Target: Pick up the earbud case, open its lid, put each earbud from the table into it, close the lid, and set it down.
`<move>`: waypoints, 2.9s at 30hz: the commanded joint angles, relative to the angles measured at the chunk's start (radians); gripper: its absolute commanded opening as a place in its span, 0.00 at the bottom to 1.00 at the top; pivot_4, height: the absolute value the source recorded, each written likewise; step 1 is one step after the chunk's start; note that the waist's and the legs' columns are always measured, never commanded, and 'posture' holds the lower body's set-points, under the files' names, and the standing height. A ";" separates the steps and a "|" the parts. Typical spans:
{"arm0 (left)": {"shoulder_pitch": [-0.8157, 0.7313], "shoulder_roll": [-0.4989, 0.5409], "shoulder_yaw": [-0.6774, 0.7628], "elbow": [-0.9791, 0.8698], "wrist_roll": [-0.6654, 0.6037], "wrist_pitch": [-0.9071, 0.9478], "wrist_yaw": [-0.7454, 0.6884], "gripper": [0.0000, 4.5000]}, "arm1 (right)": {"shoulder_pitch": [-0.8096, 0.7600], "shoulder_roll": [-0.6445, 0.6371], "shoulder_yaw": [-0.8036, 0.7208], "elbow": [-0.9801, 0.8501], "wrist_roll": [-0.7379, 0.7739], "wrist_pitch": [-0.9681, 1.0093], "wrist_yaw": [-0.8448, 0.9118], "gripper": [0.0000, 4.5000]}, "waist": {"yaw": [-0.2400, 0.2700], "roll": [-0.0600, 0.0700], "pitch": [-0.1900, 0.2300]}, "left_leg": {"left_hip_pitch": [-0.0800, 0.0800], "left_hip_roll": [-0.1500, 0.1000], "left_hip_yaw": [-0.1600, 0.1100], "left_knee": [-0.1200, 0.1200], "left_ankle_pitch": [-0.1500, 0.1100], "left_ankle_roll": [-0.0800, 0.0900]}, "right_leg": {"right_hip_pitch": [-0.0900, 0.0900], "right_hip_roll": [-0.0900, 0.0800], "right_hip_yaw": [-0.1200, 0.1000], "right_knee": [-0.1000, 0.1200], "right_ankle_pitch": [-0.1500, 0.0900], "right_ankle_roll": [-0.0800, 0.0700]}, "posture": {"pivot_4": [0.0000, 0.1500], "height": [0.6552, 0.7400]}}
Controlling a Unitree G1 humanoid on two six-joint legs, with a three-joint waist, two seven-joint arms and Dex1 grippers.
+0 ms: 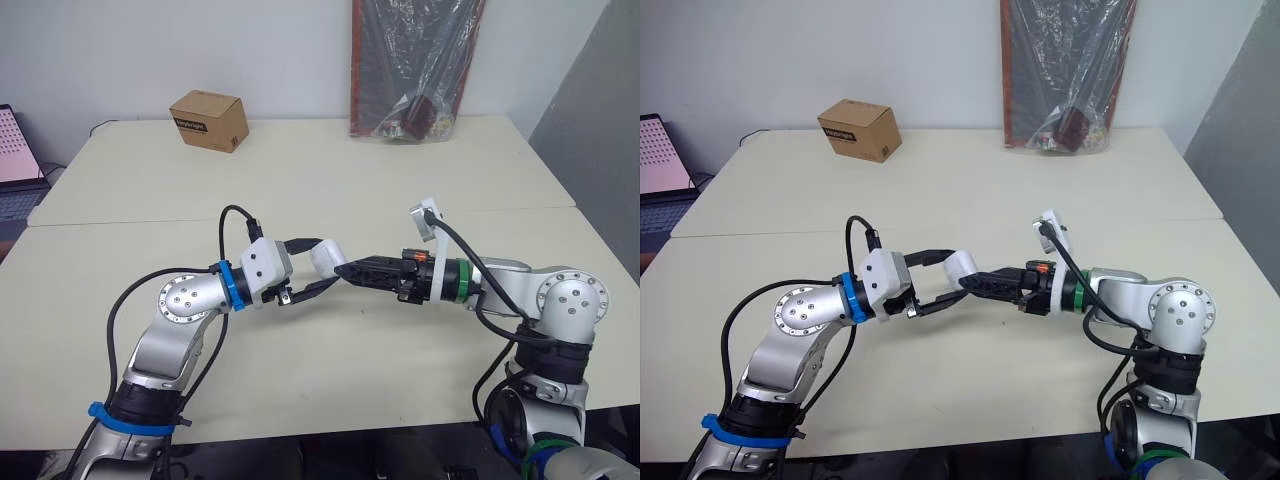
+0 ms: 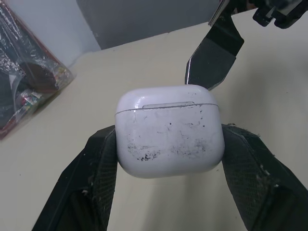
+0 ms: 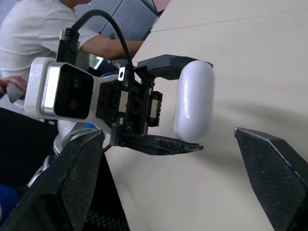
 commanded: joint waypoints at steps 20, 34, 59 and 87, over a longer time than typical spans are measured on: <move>-0.029 -0.018 -0.029 -0.071 -0.010 0.020 0.031 0.62 | 0.010 -0.274 0.349 0.056 0.609 -0.410 -0.425 0.56 | -0.014 0.000 0.000 | -0.001 0.000 0.000 0.000 0.000 0.000 | 0.000 0.000 0.000 0.000 -0.003 0.004 | 1.00 1.00; -0.011 -0.011 -0.030 -0.099 -0.015 0.037 0.024 0.62 | 0.009 -0.352 0.430 0.044 0.646 -0.505 -0.401 0.27 | -0.014 0.000 0.000 | -0.001 0.000 0.000 0.000 0.000 0.000 | 0.000 0.000 0.000 -0.001 -0.003 0.005 | 1.00 1.00; -0.040 0.069 0.086 -0.114 -0.190 0.262 -0.018 0.99 | 0.009 -0.418 0.466 0.040 0.602 -0.501 -0.329 0.16 | -0.015 0.001 0.000 | -0.001 0.001 0.000 0.000 0.000 0.000 | -0.001 0.001 0.000 -0.002 -0.003 0.005 | 1.00 1.00; -0.295 0.261 -0.073 0.026 -0.340 0.710 -0.315 0.99 | -0.219 -0.629 0.803 -0.120 -0.694 -0.706 0.823 0.16 | -0.013 0.002 0.003 | -0.003 0.001 0.000 -0.002 0.000 0.000 | -0.002 0.001 -0.001 -0.006 -0.003 0.005 | 1.00 1.00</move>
